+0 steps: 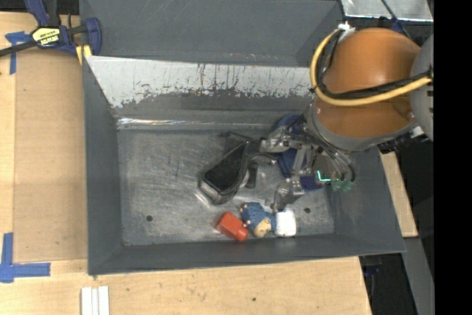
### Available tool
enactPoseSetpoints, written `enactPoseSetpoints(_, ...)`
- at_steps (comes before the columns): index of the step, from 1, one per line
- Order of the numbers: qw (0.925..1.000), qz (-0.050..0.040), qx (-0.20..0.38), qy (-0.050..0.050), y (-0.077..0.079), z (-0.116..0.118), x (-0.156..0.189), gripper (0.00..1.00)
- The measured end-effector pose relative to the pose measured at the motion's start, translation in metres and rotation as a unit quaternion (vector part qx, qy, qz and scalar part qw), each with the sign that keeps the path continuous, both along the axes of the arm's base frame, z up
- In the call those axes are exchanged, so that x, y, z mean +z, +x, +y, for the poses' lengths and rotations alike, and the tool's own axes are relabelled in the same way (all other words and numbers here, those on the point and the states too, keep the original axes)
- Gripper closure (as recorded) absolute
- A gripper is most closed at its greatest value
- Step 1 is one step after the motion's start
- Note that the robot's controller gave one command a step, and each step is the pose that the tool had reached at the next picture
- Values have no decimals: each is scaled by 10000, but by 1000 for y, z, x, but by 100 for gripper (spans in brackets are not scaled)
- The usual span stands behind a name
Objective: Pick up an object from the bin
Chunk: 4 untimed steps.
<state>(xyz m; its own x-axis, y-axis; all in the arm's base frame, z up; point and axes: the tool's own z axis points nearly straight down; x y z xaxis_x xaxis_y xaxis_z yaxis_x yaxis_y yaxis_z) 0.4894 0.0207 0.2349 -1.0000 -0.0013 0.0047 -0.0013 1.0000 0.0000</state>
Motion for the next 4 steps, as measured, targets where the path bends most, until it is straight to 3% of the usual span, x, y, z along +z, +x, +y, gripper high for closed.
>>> enactPoseSetpoints(1, 9978, -67, 660, -14, -4, -25, -151, 0)
enactPoseSetpoints(2, 9997, -52, 221, -3, -4, -46, -132, 0)
enactPoseSetpoints(3, 9999, -62, -130, 3, -2, -12, -125, 0)
enactPoseSetpoints(4, 9865, -34, -1639, 12, -1, -37, -162, 0)
